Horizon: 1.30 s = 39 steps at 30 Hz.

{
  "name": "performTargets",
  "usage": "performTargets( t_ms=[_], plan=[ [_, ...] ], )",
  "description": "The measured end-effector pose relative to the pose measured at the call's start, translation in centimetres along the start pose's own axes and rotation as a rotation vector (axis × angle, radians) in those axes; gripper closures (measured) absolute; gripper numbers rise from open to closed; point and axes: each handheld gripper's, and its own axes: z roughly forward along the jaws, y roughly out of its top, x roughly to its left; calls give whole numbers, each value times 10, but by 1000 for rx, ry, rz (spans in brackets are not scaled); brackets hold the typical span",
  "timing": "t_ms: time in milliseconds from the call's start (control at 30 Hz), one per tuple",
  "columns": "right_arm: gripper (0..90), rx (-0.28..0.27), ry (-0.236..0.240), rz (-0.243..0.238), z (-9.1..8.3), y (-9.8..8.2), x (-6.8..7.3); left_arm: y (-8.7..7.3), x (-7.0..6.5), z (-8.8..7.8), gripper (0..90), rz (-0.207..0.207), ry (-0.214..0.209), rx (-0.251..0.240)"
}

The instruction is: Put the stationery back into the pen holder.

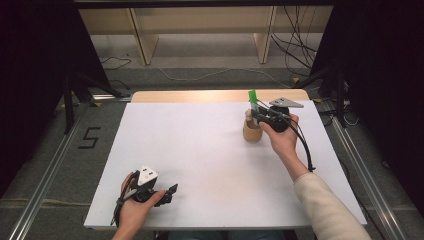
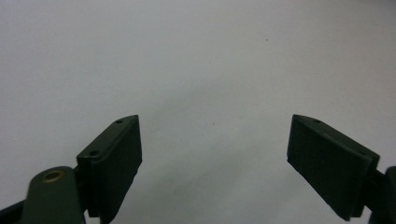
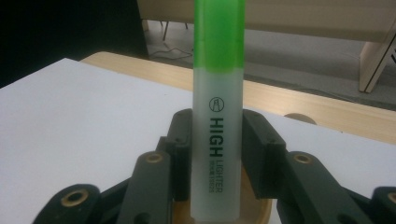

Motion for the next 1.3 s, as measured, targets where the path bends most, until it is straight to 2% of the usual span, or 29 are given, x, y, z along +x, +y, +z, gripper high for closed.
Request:
performTargets(
  t_ms=[1300],
  plan=[
    [662,8,-11,-6,4,-9,-2,0,0,1,179,-2,-6,1]
  ],
)
